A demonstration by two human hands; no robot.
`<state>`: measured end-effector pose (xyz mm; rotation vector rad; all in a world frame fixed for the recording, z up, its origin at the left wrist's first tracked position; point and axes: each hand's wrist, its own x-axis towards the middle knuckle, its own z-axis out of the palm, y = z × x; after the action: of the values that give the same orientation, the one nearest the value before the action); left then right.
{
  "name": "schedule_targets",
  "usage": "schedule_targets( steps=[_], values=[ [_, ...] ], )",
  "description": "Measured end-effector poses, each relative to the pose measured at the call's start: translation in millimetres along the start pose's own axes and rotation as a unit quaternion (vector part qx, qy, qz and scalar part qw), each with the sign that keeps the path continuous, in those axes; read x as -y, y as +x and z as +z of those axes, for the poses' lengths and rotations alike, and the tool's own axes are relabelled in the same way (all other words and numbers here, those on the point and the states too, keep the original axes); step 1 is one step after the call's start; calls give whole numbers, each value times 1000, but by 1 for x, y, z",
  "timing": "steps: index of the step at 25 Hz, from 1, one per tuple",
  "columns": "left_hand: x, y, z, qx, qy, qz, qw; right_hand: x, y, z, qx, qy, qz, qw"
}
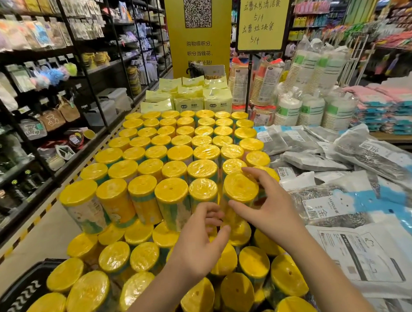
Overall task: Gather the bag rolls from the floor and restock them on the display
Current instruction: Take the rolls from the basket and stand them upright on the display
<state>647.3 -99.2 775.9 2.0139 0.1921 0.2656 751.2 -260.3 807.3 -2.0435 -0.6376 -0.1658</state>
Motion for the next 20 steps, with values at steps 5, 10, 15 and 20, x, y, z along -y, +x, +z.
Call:
schedule_targets(
  steps=[5, 10, 15, 20],
  values=[
    [9, 4, 18, 75, -107, -87, 988, -18, 4, 20, 13, -64, -10, 998],
    [16, 10, 26, 72, -126, -112, 983, -35, 5, 38, -9, -121, -51, 991],
    [18, 13, 23, 72, -128, -123, 982, -32, 4, 44, -77, -275, -106, 952],
    [11, 13, 23, 77, -118, -126, 982, -31, 3, 38, -67, -285, -96, 951]
  ],
)
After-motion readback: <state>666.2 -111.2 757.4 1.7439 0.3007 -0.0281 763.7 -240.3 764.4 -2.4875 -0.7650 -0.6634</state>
